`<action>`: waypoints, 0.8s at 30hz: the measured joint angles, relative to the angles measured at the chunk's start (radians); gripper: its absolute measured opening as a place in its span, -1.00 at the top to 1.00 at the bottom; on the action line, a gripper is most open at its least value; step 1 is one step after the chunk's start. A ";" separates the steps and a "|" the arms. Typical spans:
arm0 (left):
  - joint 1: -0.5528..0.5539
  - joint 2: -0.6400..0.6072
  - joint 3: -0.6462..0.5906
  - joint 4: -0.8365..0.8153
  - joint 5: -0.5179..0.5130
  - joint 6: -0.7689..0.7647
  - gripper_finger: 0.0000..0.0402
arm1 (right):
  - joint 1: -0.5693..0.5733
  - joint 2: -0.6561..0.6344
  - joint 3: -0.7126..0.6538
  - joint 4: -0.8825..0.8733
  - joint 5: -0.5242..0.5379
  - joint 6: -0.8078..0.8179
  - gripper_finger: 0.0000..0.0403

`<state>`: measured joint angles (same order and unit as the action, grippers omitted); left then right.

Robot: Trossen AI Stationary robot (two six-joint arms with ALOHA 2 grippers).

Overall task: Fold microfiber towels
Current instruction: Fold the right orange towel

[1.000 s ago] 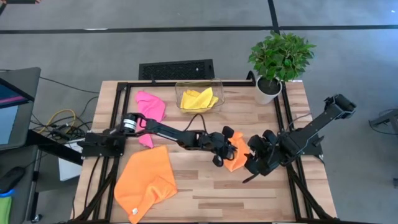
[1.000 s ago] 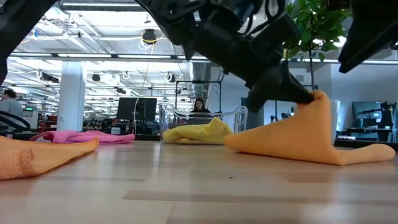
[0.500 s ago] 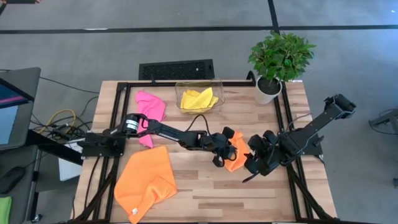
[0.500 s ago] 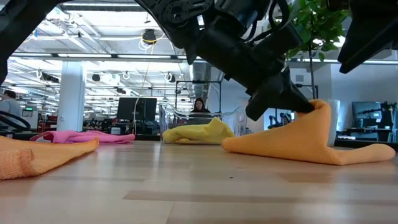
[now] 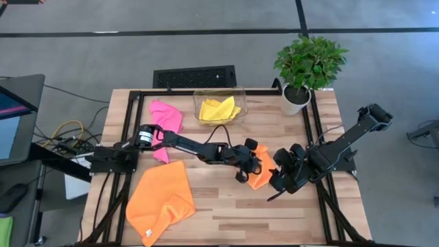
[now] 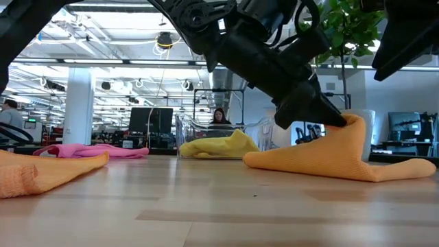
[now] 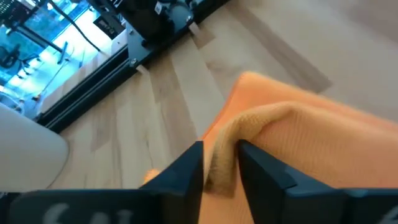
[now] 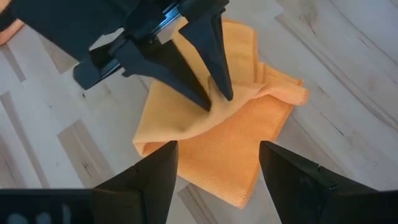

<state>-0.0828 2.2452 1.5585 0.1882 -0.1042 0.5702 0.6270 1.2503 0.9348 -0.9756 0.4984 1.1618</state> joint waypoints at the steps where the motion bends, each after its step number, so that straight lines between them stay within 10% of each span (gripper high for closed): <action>1: 0.000 0.000 0.000 0.006 0.009 -0.014 0.49 | 0.000 0.000 0.000 0.000 0.000 0.000 -0.24; 14: -0.021 0.000 -0.001 0.065 0.105 -0.041 0.29 | 0.002 0.000 0.000 0.001 -0.008 -0.002 -0.24; 24: -0.089 -0.065 -0.002 -0.058 -0.225 0.039 0.28 | 0.008 0.000 0.000 -0.004 -0.029 -0.022 -0.24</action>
<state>-0.1721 2.1805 1.5566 0.1299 -0.3288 0.6094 0.6353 1.2503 0.9348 -0.9796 0.4690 1.1402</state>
